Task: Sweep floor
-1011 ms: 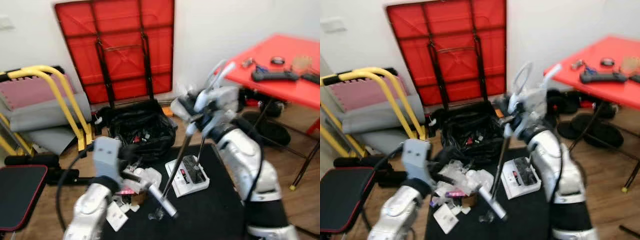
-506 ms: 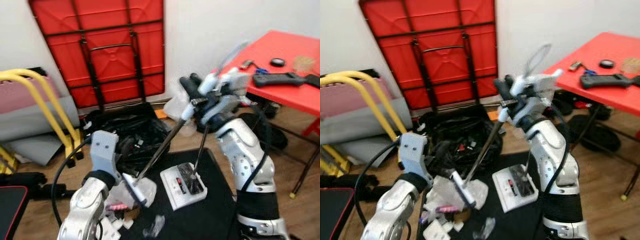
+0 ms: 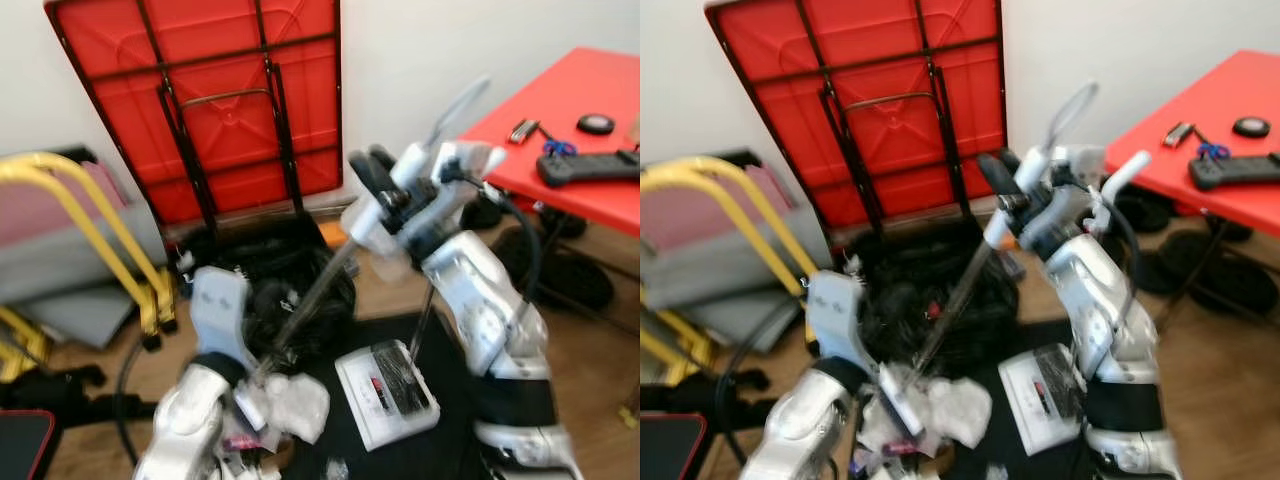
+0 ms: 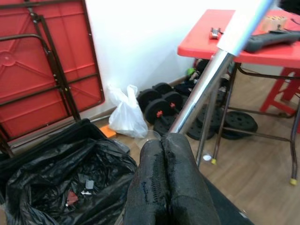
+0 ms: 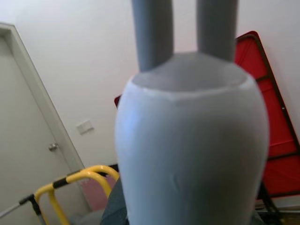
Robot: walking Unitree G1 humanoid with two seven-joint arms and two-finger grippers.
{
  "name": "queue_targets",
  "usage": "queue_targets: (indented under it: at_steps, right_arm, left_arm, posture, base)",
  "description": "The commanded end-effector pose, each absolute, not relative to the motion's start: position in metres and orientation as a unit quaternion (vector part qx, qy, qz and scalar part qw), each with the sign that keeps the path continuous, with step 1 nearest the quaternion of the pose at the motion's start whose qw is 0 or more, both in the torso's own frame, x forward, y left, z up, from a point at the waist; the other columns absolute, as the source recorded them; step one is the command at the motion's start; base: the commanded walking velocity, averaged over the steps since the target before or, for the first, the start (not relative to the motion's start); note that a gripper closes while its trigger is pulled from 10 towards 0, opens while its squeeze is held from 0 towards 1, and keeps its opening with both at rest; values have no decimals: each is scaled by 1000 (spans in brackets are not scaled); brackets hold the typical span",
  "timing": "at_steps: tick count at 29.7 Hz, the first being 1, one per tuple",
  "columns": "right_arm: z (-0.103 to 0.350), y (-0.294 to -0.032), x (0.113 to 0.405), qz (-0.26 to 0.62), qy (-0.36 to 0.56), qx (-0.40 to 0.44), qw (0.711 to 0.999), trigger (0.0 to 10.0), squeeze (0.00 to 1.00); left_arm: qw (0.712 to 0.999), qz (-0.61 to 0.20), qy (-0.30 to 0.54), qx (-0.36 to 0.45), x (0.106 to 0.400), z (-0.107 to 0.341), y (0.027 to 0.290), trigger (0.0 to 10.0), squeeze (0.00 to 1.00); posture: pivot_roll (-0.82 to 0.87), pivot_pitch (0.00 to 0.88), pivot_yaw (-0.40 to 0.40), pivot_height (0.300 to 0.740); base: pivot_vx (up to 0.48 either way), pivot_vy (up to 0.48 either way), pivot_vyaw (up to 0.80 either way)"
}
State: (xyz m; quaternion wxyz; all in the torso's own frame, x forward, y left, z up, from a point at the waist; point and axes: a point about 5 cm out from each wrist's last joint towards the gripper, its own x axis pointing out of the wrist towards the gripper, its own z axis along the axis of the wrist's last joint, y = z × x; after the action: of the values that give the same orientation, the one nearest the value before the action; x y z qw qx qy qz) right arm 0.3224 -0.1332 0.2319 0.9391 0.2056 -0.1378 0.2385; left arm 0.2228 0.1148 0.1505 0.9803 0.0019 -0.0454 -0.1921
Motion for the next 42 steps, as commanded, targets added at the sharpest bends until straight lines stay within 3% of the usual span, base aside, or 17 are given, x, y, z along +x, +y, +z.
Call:
queue_targets:
  at_steps: [1, 21, 32, 42]
  right_arm:
    - [254, -134, 322, 243, -193, 217, 926, 10000, 0]
    - [268, -137, 332, 225, -219, 192, 930, 10000, 0]
    - [269, -134, 332, 221, -219, 171, 935, 10000, 0]
    - [262, -151, 330, 184, -200, 110, 956, 10000, 0]
  left_arm:
    - [981, -192, -34, 22, 218, 148, 118, 10000, 0]
    - [981, -179, -37, 69, 207, 159, 124, 10000, 0]
    - [989, -123, -30, 80, 209, 157, 138, 10000, 0]
    - [989, -122, -22, 83, 209, 154, 139, 10000, 0]
  posture:
    - [28, 89, 46, 740]
    - [55, 189, 69, 740]
    - [44, 199, 68, 740]
    - [24, 173, 65, 740]
  base:
    - [0, 0, 0]
    - [0, 0, 0]
    - [0, 0, 0]
    - [0, 0, 0]
